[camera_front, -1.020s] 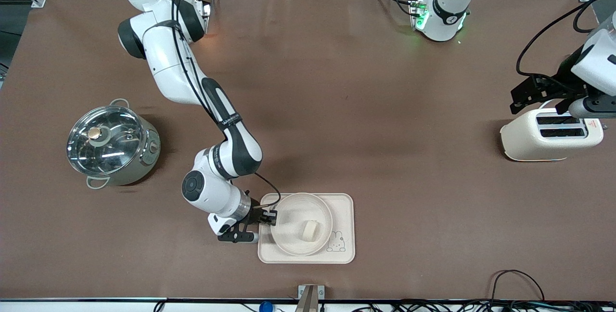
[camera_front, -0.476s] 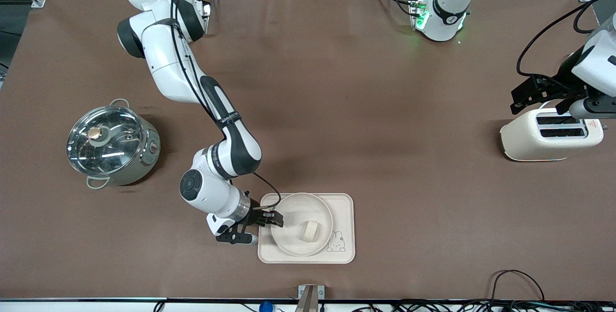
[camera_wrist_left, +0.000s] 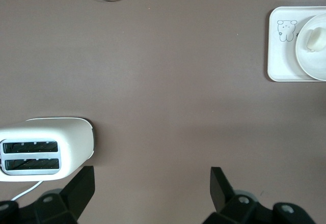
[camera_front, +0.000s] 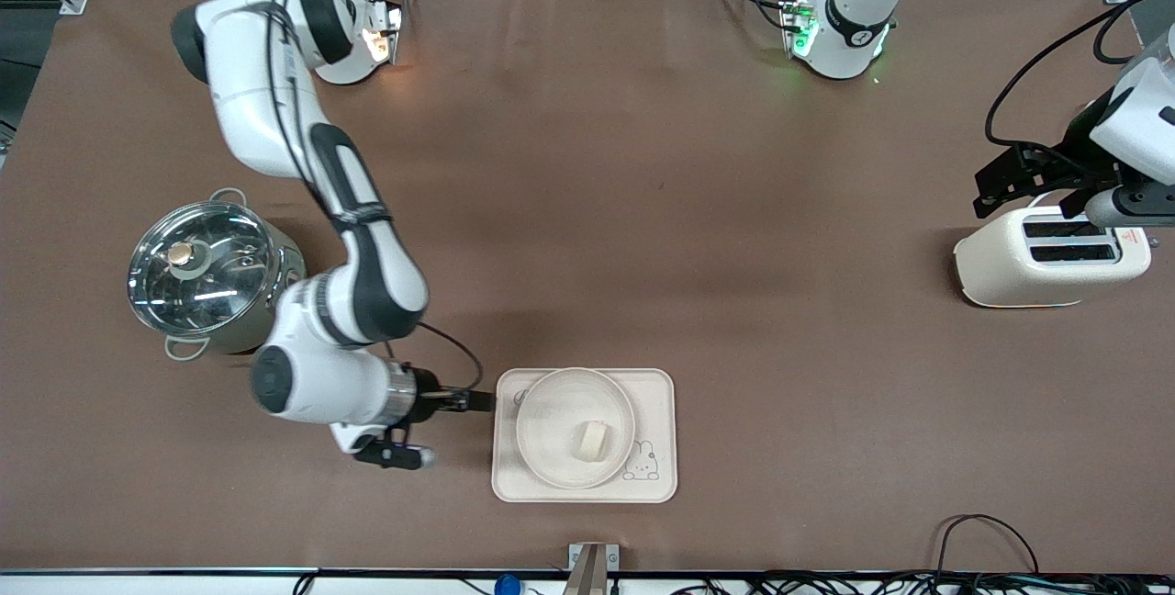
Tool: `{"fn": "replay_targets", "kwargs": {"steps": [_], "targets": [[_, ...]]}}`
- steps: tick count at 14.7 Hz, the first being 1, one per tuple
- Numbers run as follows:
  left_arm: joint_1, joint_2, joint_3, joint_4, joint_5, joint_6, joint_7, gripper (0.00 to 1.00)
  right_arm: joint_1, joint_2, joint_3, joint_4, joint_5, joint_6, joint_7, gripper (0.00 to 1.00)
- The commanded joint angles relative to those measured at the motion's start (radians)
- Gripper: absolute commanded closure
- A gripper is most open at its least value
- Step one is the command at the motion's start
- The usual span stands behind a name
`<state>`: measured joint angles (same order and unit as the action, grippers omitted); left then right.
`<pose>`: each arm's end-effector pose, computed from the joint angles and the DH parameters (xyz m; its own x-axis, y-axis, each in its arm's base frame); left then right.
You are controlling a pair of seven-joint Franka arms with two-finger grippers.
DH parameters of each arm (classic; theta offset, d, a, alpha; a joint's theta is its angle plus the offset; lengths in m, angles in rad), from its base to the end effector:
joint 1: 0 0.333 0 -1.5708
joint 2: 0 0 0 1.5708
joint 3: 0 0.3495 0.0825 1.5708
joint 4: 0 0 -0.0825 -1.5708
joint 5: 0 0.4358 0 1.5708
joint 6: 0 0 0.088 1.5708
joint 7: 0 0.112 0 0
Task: Place bun in plate and plate on tray
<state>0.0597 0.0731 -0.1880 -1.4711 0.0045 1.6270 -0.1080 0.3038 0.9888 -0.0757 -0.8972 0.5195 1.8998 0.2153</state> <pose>0.6332 -0.0763 0.6660 0.9964 -0.0185 0.0825 -0.0200 -0.9996 0.0181 0.8308 0.2605 0.2973 0.9899 -0.0962 -0.1039 -0.1303 -0.9056 -0.4035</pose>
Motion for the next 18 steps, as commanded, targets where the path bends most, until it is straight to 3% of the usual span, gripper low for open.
{"fn": "replay_targets", "kwargs": {"steps": [1, 4, 7, 9, 11, 14, 18], "targets": [[0.008, -0.01, -0.001, -0.006, -0.003, 0.008, 0.024, 0.0, -0.054, -0.327, 0.008, -0.392, -0.044, -0.016, -0.126, 0.0], [-0.001, -0.015, 0.004, -0.011, -0.005, 0.008, 0.024, 0.0, -0.123, -0.543, 0.005, -0.576, -0.14, -0.083, -0.221, 0.0], [-0.102, -0.021, 0.109, -0.011, -0.005, 0.004, 0.024, 0.0, -0.176, -0.755, 0.005, -0.702, -0.257, -0.197, -0.223, 0.0], [-0.113, -0.019, 0.127, -0.011, -0.005, 0.004, 0.025, 0.0, -0.207, -0.895, 0.005, -0.765, -0.3, -0.273, -0.225, 0.0], [-0.112, -0.018, 0.127, -0.008, -0.005, 0.002, 0.024, 0.0, -0.256, -0.95, 0.016, -0.766, -0.381, -0.352, -0.225, 0.0], [-0.11, -0.016, 0.122, -0.008, -0.005, 0.004, 0.021, 0.0, -0.33, -1.015, 0.025, -0.775, -0.427, -0.377, -0.272, 0.0], [-0.104, -0.013, 0.122, -0.008, -0.006, 0.005, 0.022, 0.0, -0.324, -1.073, 0.027, -0.764, -0.539, -0.369, -0.306, 0.0]]}}
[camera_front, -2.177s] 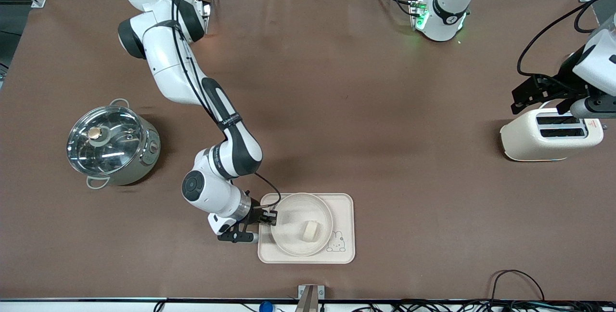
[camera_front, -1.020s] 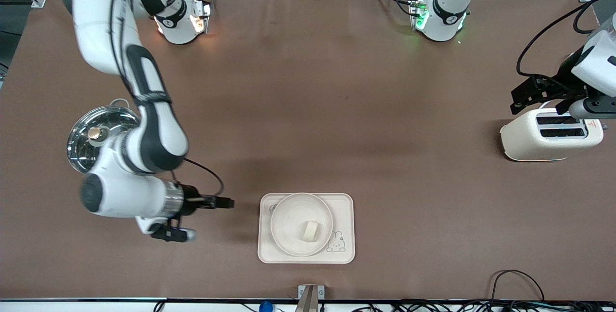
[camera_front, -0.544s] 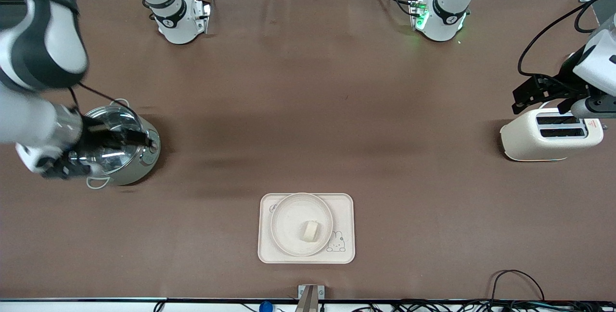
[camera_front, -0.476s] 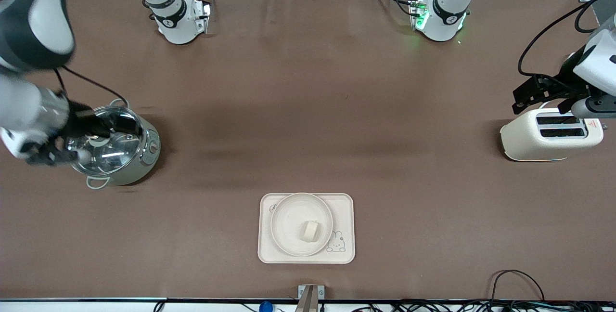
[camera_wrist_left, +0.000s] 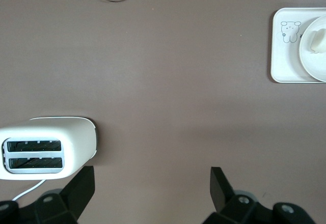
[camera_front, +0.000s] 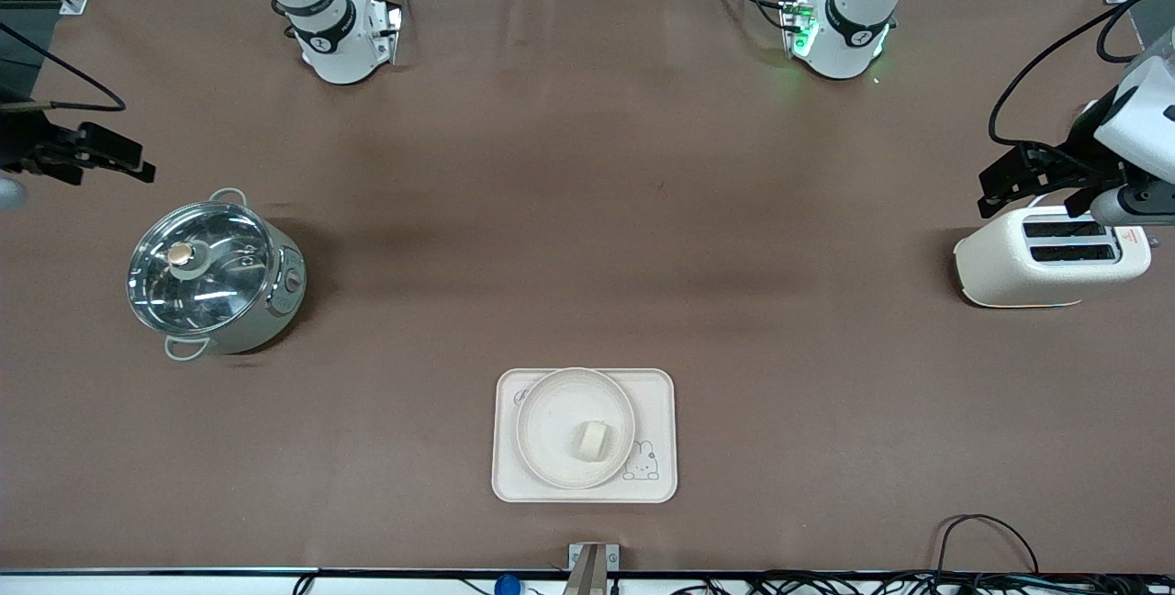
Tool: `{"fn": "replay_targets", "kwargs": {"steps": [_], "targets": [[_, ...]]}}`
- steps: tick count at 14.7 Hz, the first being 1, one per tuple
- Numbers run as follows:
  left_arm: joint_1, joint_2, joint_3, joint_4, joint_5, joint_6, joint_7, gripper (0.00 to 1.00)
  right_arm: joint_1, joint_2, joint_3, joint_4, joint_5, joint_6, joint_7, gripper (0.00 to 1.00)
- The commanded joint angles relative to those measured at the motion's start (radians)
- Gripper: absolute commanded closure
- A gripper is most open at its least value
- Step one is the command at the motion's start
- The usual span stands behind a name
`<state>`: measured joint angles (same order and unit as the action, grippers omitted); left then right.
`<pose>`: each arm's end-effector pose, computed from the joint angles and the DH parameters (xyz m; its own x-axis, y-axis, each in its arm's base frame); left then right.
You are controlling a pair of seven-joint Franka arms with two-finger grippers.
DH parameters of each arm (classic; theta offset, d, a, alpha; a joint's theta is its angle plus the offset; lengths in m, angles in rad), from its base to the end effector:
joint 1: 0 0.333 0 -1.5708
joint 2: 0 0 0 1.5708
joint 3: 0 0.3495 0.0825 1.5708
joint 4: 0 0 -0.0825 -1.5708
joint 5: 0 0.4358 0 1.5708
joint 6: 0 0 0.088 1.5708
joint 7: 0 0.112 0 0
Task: Place bun in plate and plate on tray
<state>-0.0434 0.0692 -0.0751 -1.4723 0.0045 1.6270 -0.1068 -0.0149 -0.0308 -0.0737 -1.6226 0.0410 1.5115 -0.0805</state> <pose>0.6327 -0.0730 0.6672 0.9963 -0.0109 0.0850 -0.0118 -0.9999 0.0098 0.5860 -0.0479 0.6396 0.9971 -0.0053 -0.0765 -0.0091 -0.9987 -0.0496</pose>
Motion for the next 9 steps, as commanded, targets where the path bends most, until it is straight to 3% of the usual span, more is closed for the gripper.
{"fn": "replay_targets", "kwargs": {"steps": [1, 9], "targets": [[0.0, -0.009, 0.008, -0.006, -0.006, 0.005, 0.022, 0.0, 0.004, -0.061, 0.023, -0.033, -0.087, 0.019, -0.008, 0.0], [0.0, -0.003, 0.009, 0.003, -0.008, 0.005, 0.019, 0.0, 0.033, -0.054, 0.028, 0.0, -0.092, 0.01, -0.01, 0.0]]}}
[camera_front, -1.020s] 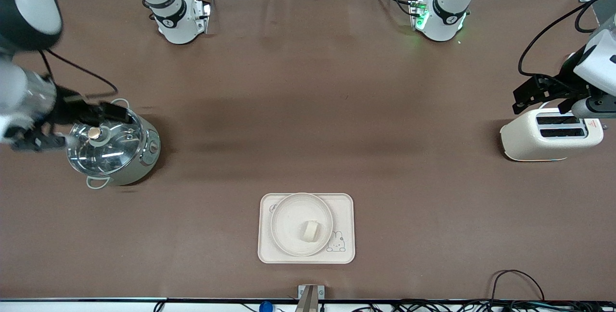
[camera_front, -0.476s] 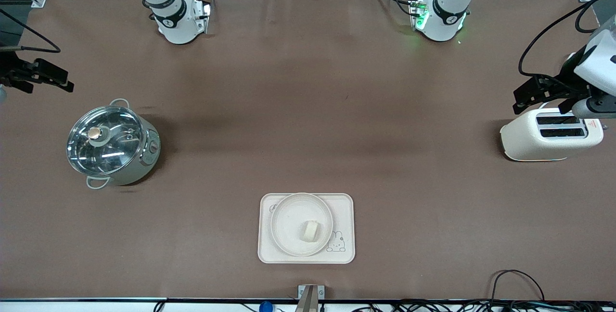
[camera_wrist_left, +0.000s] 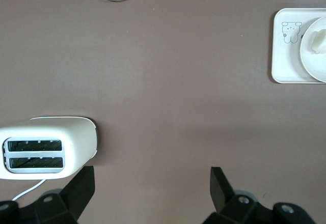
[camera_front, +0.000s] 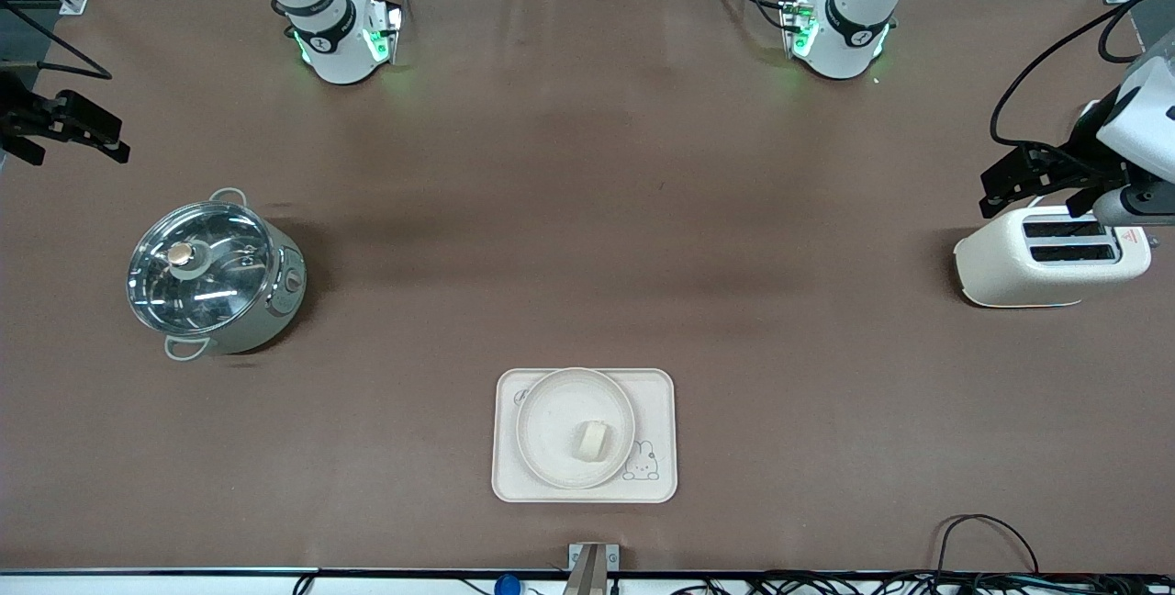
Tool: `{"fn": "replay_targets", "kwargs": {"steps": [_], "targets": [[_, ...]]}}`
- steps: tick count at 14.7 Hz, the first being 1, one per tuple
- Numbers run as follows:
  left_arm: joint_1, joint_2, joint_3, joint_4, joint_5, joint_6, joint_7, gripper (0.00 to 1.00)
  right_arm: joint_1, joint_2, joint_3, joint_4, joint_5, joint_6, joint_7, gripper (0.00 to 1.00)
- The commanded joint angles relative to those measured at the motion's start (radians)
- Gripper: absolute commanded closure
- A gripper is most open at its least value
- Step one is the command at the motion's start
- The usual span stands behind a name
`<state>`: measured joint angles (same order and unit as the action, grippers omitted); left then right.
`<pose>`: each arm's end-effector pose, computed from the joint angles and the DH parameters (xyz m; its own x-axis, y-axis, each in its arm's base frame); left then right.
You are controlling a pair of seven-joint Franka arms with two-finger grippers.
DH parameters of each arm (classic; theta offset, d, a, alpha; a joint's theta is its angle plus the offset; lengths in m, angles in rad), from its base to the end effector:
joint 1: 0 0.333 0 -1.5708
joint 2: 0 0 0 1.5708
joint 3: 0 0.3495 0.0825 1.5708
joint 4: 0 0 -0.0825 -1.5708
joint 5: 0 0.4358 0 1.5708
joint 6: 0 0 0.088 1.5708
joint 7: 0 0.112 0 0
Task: Place bun in plate and plate on tray
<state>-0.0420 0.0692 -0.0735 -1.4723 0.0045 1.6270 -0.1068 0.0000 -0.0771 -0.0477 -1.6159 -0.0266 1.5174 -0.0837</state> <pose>0.6329 -0.0711 0.6672 0.9963 -0.0079 0.0850 -0.0088 -0.9999 0.0097 0.5730 -0.0316 0.6703 0.9991 0.0348 -0.0233 0.0353 -0.9992 0.0210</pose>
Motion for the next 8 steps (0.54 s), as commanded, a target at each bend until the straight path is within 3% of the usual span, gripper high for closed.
{"fn": "replay_targets", "kwargs": {"steps": [1, 8], "targets": [[-0.001, -0.003, 0.008, 0.004, -0.008, 0.005, 0.016, 0.0, 0.018, -0.007, 0.0, -0.009, -0.024, 0.006, -0.007, 0.0], [0.002, -0.003, 0.012, 0.004, -0.006, 0.005, 0.018, 0.0, 0.021, -0.006, -0.001, -0.013, -0.021, 0.009, -0.001, 0.0]]}}
